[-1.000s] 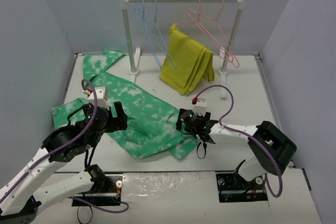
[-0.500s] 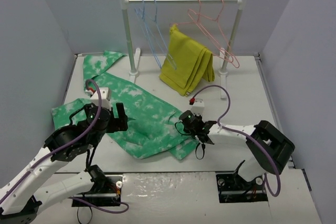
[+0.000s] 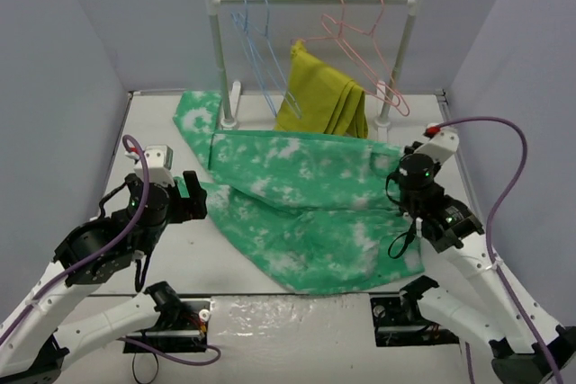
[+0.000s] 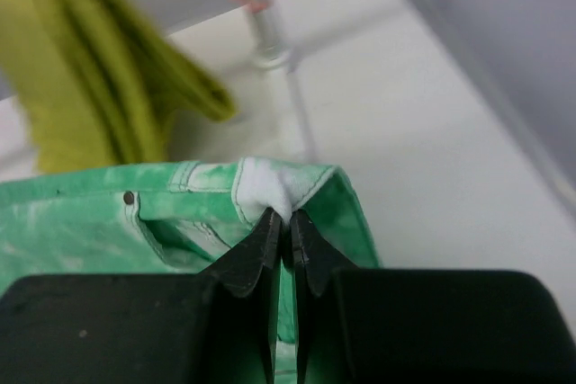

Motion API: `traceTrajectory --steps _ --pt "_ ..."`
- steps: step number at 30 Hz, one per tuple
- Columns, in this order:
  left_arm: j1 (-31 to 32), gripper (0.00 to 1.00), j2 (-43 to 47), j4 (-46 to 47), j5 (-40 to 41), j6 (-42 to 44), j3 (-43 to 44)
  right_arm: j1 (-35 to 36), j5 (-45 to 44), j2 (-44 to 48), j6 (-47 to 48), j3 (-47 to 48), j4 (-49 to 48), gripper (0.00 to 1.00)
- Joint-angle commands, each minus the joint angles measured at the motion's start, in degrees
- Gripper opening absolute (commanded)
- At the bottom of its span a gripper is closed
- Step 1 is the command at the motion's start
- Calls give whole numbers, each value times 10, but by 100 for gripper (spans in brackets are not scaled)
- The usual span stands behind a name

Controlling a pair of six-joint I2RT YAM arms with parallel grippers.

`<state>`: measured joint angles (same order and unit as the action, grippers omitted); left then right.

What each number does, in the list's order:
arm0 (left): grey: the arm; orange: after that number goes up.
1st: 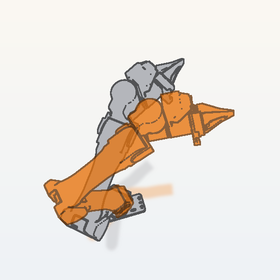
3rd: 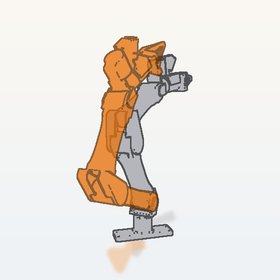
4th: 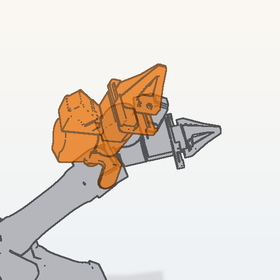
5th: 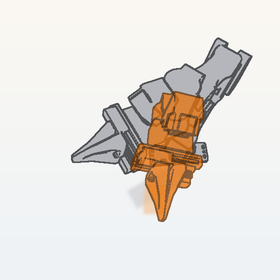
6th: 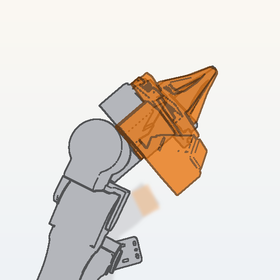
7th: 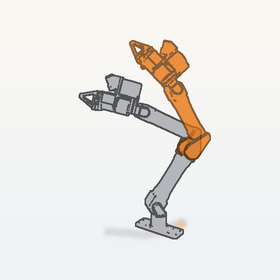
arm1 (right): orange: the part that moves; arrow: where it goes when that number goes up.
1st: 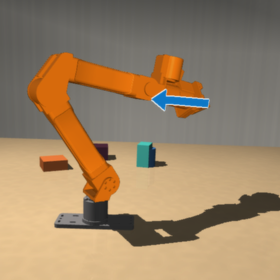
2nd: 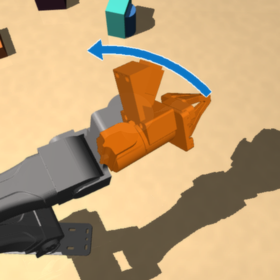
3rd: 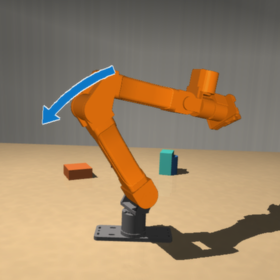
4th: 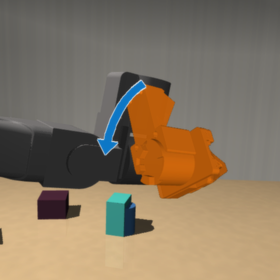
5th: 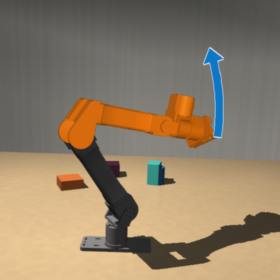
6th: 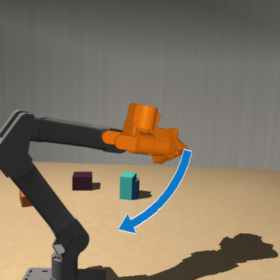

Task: Place the trousers on the hanger
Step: Flatten out the trousers at the center of the board.

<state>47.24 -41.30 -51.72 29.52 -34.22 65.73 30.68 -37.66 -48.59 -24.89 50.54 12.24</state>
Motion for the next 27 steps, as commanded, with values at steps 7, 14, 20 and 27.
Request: traceTrajectory --steps 7,14,20,27 --pt "2 79 -2 -10 19 0 10 -290 126 -118 101 19 5 20" --pt "0 79 -45 6 31 -58 -32 -298 250 -197 36 80 -2 63" --pt "-32 79 -115 68 7 -138 -84 -257 297 -146 26 29 -2 66" --pt "-269 75 -243 176 -170 -190 -124 -237 358 -55 16 -15 16 69"
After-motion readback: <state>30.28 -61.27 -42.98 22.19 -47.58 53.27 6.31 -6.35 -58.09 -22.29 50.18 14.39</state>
